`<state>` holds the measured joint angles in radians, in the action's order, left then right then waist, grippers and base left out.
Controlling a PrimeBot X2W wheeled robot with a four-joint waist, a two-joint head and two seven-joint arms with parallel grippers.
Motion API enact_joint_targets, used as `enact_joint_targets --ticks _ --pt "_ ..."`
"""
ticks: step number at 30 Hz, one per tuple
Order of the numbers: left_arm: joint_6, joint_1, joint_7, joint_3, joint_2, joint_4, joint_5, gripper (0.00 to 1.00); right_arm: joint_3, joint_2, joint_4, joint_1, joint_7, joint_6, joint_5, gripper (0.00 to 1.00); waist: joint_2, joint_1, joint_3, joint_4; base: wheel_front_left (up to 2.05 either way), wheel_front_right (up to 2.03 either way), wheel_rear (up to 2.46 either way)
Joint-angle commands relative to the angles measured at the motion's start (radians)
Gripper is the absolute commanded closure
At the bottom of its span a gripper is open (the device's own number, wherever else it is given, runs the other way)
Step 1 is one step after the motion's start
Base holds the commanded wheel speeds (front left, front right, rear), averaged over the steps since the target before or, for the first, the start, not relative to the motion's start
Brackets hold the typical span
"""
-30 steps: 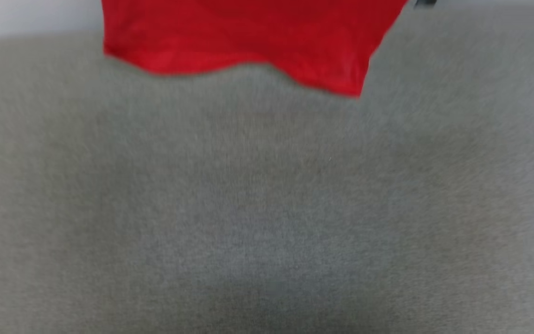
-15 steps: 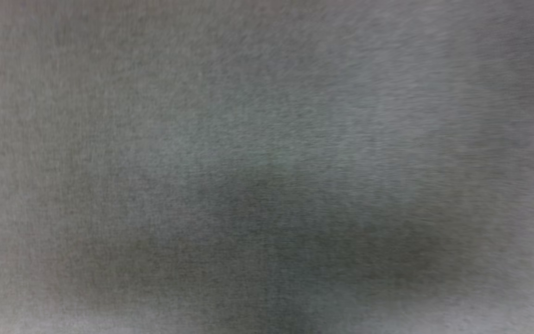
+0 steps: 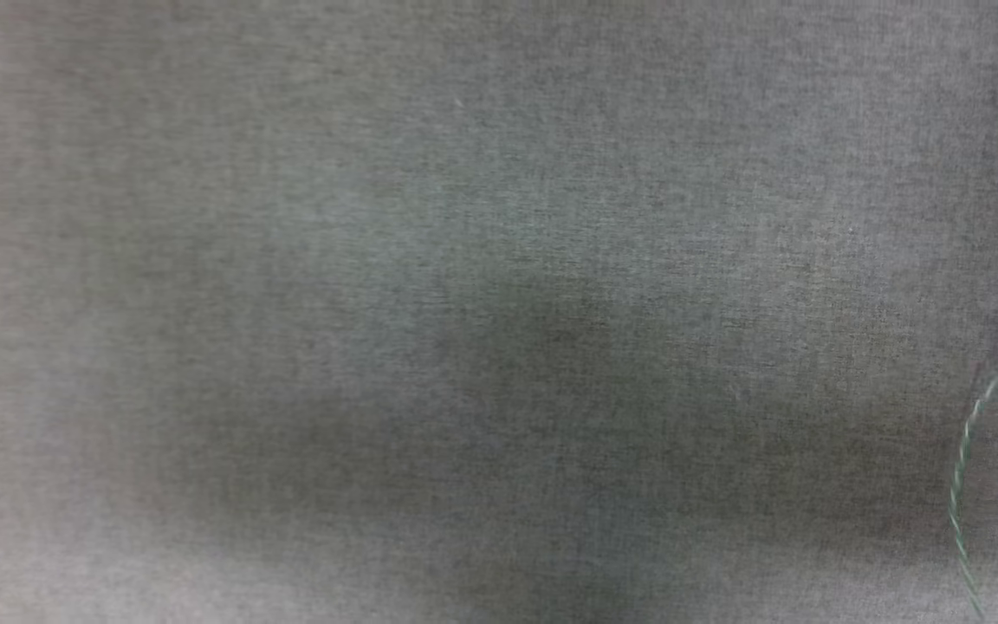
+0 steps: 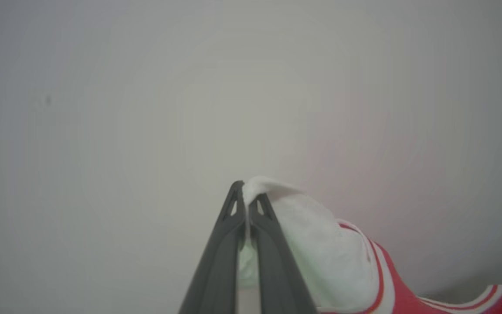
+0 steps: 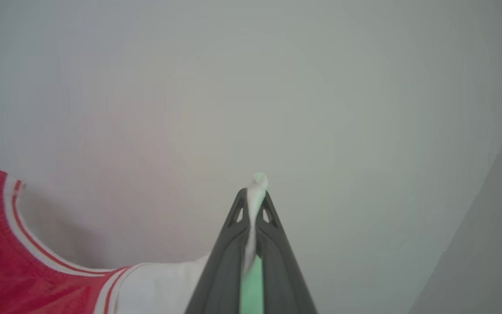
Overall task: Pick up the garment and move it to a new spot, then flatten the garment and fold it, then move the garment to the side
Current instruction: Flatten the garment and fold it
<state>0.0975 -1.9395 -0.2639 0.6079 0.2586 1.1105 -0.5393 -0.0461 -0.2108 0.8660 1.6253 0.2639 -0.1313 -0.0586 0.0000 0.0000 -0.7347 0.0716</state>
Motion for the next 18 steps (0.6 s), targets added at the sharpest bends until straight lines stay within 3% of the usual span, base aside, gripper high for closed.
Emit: enact_joint_targets --ticks 1,9,13,17,18 --pt "-0.017 0.041 0.0 0.003 0.002 0.022 -0.005 1.0 0.033 -0.009 0.012 -0.024 0.001 0.001 0.027 1.0 0.0 0.0 0.042 0.007 0.0 0.0 0.0" --pt "-0.091 0.282 -0.001 0.012 -0.016 0.095 -0.028 1.0 0.24 -0.109 0.067 -0.2 -0.009 0.001 0.305 1.0 0.0 0.0 0.199 0.02 0.0 0.0 0.0" --pt "-0.121 0.433 0.0 0.004 -0.012 0.111 -0.053 1.0 0.358 -0.182 -0.002 -0.368 -0.064 0.001 0.479 1.0 0.0 0.0 0.277 0.02 0.0 0.0 0.0" --pt "-0.144 0.541 0.008 0.012 -0.014 0.13 -0.063 1.0 0.402 -0.226 -0.081 -0.499 -0.127 0.001 0.617 1.0 0.0 0.0 0.332 0.01 0.0 0.0 0.0" --pt "-0.161 0.625 0.013 0.021 -0.016 0.142 -0.069 1.0 0.437 -0.257 -0.146 -0.607 -0.167 0.001 0.694 1.0 0.0 0.0 0.376 0.002 0.0 0.0 0.0"
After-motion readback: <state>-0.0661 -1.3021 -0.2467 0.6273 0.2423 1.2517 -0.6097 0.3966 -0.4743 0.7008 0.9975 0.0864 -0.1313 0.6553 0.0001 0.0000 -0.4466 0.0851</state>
